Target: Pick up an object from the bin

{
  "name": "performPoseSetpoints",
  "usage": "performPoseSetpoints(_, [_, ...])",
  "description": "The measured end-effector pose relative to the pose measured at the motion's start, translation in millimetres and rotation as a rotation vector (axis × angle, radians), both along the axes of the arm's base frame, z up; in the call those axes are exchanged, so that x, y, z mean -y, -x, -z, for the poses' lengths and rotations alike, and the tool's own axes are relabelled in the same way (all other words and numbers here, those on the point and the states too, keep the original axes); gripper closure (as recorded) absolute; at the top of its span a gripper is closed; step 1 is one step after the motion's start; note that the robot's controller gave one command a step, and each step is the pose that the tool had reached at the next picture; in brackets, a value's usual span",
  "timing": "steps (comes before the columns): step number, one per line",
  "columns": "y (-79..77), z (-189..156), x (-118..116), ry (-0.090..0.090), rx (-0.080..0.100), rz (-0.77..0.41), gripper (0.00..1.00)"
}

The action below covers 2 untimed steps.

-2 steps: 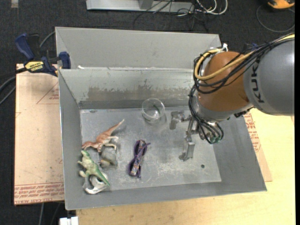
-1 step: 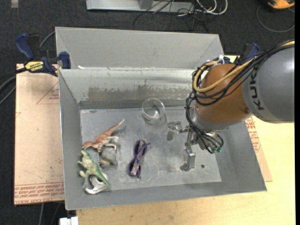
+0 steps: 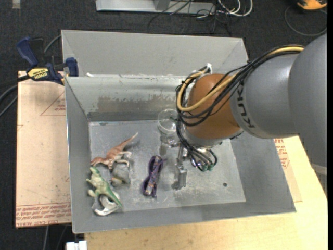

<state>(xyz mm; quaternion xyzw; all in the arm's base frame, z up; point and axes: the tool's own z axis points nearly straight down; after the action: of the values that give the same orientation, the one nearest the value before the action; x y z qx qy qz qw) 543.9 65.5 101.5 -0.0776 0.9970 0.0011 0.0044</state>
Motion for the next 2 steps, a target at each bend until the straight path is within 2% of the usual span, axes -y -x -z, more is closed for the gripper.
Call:
performPoseSetpoints(1, [-27.0, 22.6, -22.2, 0.0, -0.006, -0.194, 0.0])
performPoseSetpoints(2, [-22.9, 29.9, -59.8, -0.002, 0.002, 0.085, 1.0])
